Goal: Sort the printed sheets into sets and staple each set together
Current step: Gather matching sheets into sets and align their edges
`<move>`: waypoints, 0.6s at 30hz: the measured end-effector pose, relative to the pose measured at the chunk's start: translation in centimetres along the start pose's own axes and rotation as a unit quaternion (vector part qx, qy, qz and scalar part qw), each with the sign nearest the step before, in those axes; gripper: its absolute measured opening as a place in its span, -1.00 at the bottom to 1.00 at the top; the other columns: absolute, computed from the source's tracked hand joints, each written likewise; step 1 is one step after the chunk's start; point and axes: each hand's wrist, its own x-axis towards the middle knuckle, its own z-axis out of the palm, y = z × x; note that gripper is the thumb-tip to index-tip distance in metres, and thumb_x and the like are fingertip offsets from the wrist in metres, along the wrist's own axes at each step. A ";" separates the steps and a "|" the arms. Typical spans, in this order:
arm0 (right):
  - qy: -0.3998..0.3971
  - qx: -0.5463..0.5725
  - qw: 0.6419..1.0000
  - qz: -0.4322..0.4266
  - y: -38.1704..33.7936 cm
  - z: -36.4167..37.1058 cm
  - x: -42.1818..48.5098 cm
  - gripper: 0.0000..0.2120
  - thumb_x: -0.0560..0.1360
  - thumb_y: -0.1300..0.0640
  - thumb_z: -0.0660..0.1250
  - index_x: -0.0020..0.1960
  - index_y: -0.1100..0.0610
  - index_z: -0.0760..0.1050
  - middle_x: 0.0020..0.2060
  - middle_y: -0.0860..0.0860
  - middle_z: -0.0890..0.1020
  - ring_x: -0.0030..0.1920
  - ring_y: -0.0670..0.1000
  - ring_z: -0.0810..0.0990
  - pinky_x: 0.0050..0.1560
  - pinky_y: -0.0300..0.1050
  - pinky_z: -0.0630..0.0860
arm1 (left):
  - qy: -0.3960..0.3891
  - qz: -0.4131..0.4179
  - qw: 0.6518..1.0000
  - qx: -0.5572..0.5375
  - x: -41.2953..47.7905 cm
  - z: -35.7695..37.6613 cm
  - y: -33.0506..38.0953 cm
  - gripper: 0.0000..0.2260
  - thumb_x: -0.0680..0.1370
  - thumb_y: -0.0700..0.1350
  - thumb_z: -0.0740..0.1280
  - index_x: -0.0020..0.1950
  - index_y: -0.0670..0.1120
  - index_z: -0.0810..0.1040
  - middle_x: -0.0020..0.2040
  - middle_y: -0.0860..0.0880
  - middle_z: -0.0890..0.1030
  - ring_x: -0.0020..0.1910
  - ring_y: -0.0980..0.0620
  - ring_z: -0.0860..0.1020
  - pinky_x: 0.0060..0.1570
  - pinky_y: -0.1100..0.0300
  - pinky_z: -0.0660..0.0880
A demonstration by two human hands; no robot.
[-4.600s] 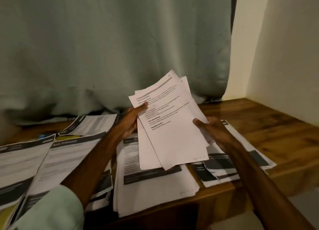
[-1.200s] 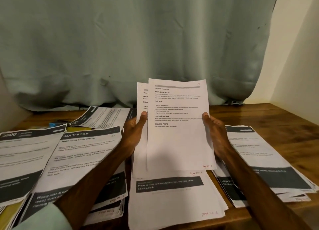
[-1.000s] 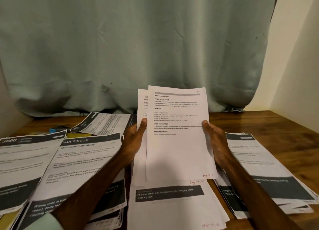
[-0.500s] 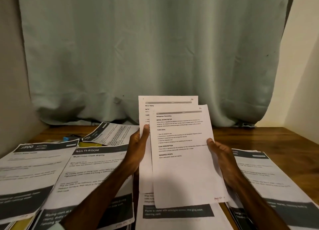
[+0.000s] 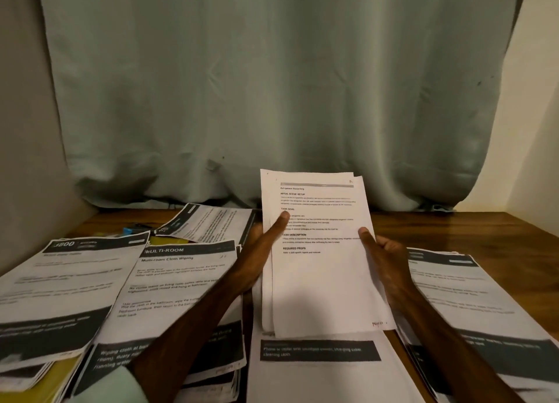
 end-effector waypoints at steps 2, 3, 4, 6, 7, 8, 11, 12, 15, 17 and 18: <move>0.000 -0.024 1.000 0.004 -0.6 0.4 -0.5 -0.70 0.59 -0.02 0.39 -0.22 0.16 0.55 -0.33 -0.04 0.67 -0.44 -0.13 0.64 -0.50 -0.45 0.42 | -0.013 -0.012 1.000 0.015 -0.2 -0.3 0.0 -0.67 0.59 0.03 0.42 0.32 -0.05 0.59 0.17 -0.07 0.72 0.13 -0.08 0.70 0.13 -0.03 0.63; 0.000 -0.032 0.999 0.003 -1.0 0.5 -0.7 -0.68 0.57 -0.02 0.42 -0.26 0.17 0.54 -0.34 -0.03 0.66 -0.46 -0.15 0.62 -0.50 -0.44 0.42 | -0.008 -0.016 0.999 0.031 -0.2 -0.4 -0.1 -0.71 0.59 -0.02 0.44 0.29 -0.04 0.60 0.15 -0.06 0.72 0.11 -0.05 0.71 0.10 0.00 0.64; 0.001 -0.034 0.999 0.005 -1.5 0.7 -1.0 -0.65 0.55 -0.02 0.44 -0.28 0.18 0.53 -0.36 -0.01 0.66 -0.49 -0.16 0.60 -0.50 -0.42 0.42 | -0.001 -0.020 0.999 0.045 -0.2 -0.6 0.1 -0.75 0.59 -0.06 0.45 0.26 -0.02 0.60 0.14 -0.04 0.73 0.08 -0.02 0.72 0.06 0.05 0.65; 0.005 -0.022 1.000 0.004 -2.8 1.1 -1.4 -0.58 0.52 -0.06 0.48 -0.28 0.27 0.53 -0.35 0.05 0.67 -0.47 -0.13 0.59 -0.43 -0.33 0.47 | 0.008 -0.029 0.997 0.072 -0.2 -1.2 0.4 -0.74 0.59 -0.10 0.45 0.28 -0.02 0.60 0.15 -0.03 0.72 0.05 0.02 0.72 0.02 0.13 0.66; 0.003 -0.011 1.000 0.002 -3.4 1.4 -1.6 -0.53 0.51 -0.11 0.48 -0.24 0.32 0.54 -0.32 0.07 0.69 -0.40 -0.07 0.61 -0.35 -0.26 0.51 | 0.011 -0.035 0.996 0.086 -0.2 -1.6 0.5 -0.71 0.59 -0.09 0.46 0.31 -0.03 0.59 0.16 -0.02 0.72 0.05 0.04 0.72 0.02 0.13 0.67; -0.008 -0.006 1.000 0.003 -4.0 1.8 -1.7 -0.50 0.50 -0.15 0.48 -0.21 0.32 0.55 -0.29 0.07 0.70 -0.34 -0.02 0.62 -0.27 -0.19 0.53 | 0.015 -0.042 0.994 0.099 -0.2 -2.1 0.8 -0.68 0.59 -0.08 0.46 0.34 -0.04 0.58 0.16 -0.01 0.72 0.05 0.04 0.72 0.04 0.10 0.67; -0.055 0.014 0.998 0.007 -5.6 3.8 -2.4 -0.61 0.57 -0.11 0.41 -0.17 0.24 0.58 -0.30 -0.02 0.70 -0.35 -0.11 0.63 -0.29 -0.30 0.53 | 0.031 -0.036 0.992 0.114 -0.5 -3.9 2.3 -0.68 0.60 -0.10 0.45 0.34 -0.10 0.59 0.17 -0.04 0.71 0.09 -0.02 0.71 0.18 -0.03 0.63; -0.083 0.030 0.996 0.012 -6.1 4.7 -2.8 -0.68 0.59 -0.05 0.40 -0.12 0.22 0.60 -0.26 -0.04 0.72 -0.33 -0.14 0.66 -0.29 -0.33 0.55 | 0.040 -0.028 0.992 0.118 -0.7 -4.7 3.2 -0.70 0.60 -0.13 0.44 0.33 -0.14 0.60 0.18 -0.08 0.71 0.11 -0.05 0.70 0.20 -0.05 0.61; -0.169 0.047 0.984 0.019 -6.8 7.4 -4.1 -0.91 0.62 0.12 0.37 0.07 0.12 0.61 -0.08 -0.06 0.76 -0.17 -0.09 0.75 -0.14 -0.21 0.64 | 0.069 -0.007 0.990 0.119 -1.6 -8.0 6.5 -0.71 0.63 -0.20 0.40 0.32 -0.28 0.57 0.22 -0.20 0.67 0.17 -0.19 0.67 0.24 -0.11 0.58; -0.206 0.017 0.978 0.004 -7.4 9.7 -5.3 -0.95 0.63 0.15 0.35 0.09 0.06 0.57 -0.08 -0.15 0.73 -0.19 -0.12 0.74 -0.27 -0.32 0.60 | 0.091 -0.001 0.989 0.119 -2.6 -10.9 8.3 -0.71 0.64 -0.22 0.37 0.32 -0.32 0.55 0.24 -0.24 0.65 0.19 -0.25 0.65 0.24 -0.12 0.58; -0.208 -0.003 0.978 -0.005 -7.5 11.0 -5.7 -0.96 0.63 0.13 0.35 0.07 0.04 0.56 -0.06 -0.13 0.72 -0.20 -0.10 0.73 -0.27 -0.32 0.58 | 0.102 -0.001 0.987 0.123 -3.3 -12.3 9.0 -0.71 0.64 -0.21 0.37 0.33 -0.32 0.56 0.25 -0.23 0.65 0.18 -0.23 0.65 0.22 -0.09 0.59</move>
